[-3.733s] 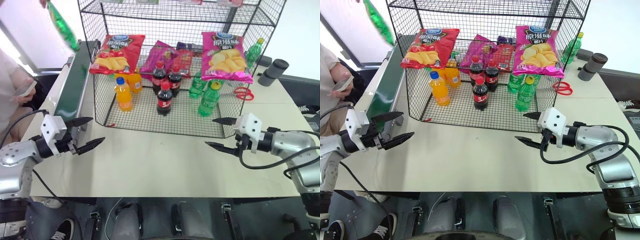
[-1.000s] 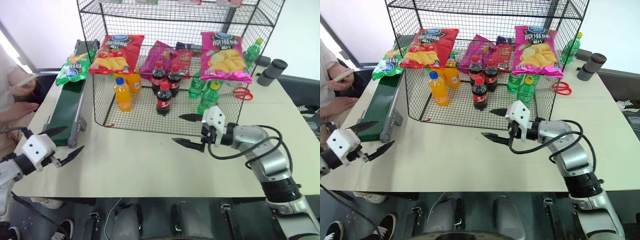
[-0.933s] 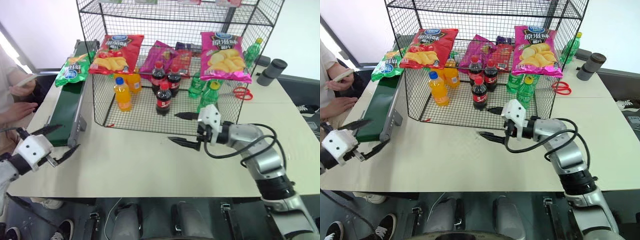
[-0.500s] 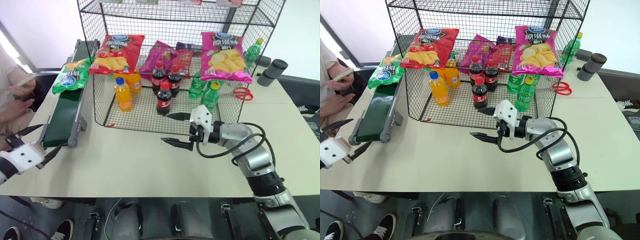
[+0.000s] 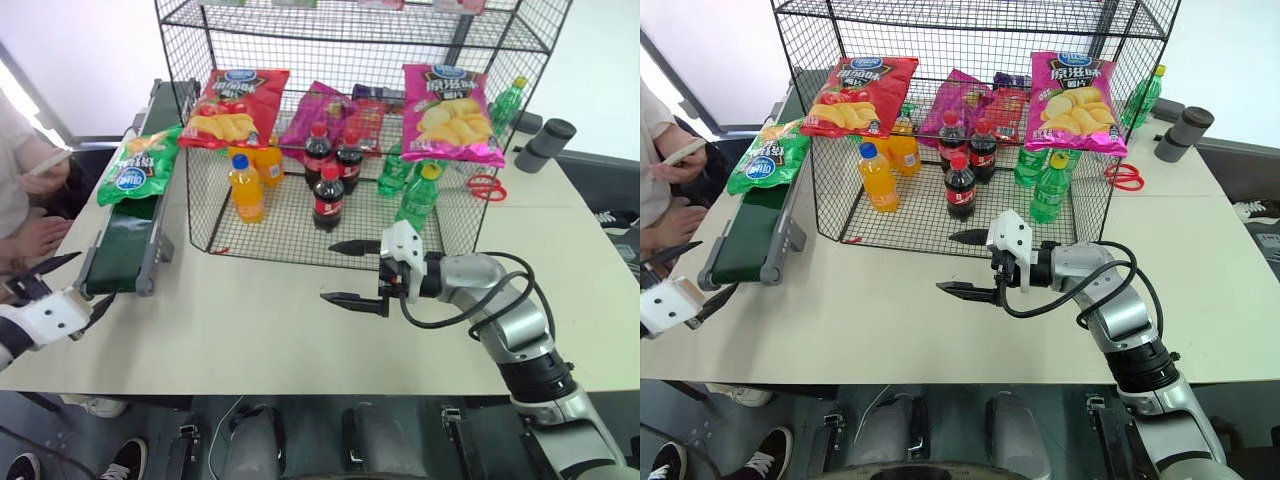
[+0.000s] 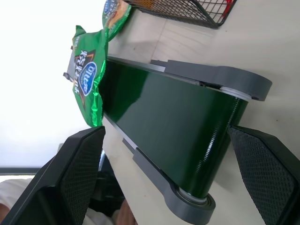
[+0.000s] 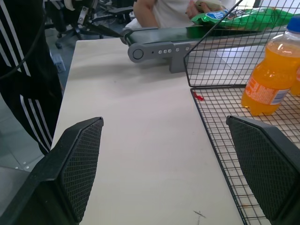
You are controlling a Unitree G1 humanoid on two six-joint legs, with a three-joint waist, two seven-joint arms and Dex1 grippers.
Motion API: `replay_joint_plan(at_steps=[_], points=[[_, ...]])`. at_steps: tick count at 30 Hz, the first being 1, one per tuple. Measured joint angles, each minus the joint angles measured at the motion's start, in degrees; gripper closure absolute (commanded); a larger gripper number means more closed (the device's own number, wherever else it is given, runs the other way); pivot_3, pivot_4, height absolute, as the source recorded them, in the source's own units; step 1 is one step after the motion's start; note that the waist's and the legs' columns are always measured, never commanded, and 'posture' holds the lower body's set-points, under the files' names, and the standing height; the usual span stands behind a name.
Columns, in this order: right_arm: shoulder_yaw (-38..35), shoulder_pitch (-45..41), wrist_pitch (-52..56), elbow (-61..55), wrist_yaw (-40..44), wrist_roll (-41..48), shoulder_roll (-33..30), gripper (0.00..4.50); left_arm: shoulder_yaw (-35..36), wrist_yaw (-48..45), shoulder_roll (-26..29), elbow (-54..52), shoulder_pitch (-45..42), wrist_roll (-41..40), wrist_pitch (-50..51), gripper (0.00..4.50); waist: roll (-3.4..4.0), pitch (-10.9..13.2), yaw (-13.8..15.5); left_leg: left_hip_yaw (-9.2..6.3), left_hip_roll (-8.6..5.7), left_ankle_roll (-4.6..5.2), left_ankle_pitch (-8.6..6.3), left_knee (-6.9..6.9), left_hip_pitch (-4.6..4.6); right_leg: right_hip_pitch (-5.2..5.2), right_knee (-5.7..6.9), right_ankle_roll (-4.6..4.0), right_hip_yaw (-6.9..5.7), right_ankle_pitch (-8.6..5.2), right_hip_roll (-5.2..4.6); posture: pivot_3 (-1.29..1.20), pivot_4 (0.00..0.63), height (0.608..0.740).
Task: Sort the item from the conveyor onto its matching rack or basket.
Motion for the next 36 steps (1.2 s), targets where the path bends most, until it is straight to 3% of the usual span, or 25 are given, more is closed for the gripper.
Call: replay_joint_plan(at_steps=[20,36], points=[[0.0,0.0,0.5,0.0,-1.1,-0.1,1.3,0.12,-2.3,8.2,2.5,1.9,-1.7,6.4,0.3,0.00,0.00,0.0,0.0,0.02,-0.02,0.00,0.00,0.00,0.00,-0.01,0.01,0.00,0.00,0.00,0.02,0.00,0.150,0.740],[0.0,0.0,0.4,0.0,-1.2,-0.3,1.3,0.12,-4.2,9.4,2.8,-0.3,-3.3,7.3,3.3,0.00,0.00,0.0,0.0,0.03,-0.02,0.00,0.00,0.00,0.00,-0.01,0.01,0.00,0.00,0.00,0.02,0.00,0.150,0.740]])
